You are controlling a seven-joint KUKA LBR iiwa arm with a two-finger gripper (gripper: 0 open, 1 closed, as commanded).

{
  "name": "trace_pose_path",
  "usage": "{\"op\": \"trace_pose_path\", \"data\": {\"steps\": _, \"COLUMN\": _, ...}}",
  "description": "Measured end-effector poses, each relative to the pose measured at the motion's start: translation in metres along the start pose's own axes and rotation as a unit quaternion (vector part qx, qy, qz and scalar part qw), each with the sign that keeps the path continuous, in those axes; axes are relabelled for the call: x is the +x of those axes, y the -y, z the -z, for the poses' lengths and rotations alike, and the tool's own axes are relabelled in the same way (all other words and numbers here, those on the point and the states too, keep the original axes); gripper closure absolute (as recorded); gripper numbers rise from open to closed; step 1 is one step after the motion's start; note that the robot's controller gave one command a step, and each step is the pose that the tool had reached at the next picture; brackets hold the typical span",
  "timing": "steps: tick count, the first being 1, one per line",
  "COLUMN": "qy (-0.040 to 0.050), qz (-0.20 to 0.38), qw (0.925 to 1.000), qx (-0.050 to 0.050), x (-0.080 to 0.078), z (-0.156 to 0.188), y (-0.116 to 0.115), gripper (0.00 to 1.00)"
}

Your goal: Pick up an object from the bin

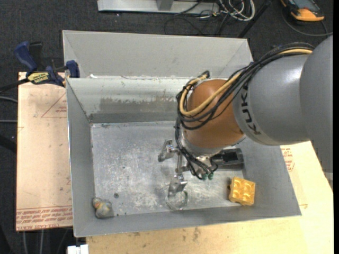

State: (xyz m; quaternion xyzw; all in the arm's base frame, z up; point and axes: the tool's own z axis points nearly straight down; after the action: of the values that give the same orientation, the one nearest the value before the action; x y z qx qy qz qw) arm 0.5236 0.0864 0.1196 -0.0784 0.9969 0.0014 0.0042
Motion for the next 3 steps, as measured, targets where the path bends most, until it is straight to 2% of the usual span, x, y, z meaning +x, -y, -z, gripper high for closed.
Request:
{"op": "trace_pose_path", "data": {"steps": 1, "qy": -0.0056, "qz": 0.096, "qw": 0.9954, "qx": 0.0, "x": 0.047, "z": 0.014, "y": 0.017, "gripper": 0.0}}
{"op": "trace_pose_path", "data": {"steps": 2, "qy": -0.0033, "qz": 0.134, "qw": 0.991, "qx": 0.0, "x": 0.039, "z": 0.008, "y": 0.018, "gripper": 0.0}}
{"op": "trace_pose_path", "data": {"steps": 3, "qy": 0.0155, "qz": 0.146, "qw": 0.9891, "qx": 0.004, "x": 0.029, "z": -0.043, "y": -0.006, "gripper": 0.0}}
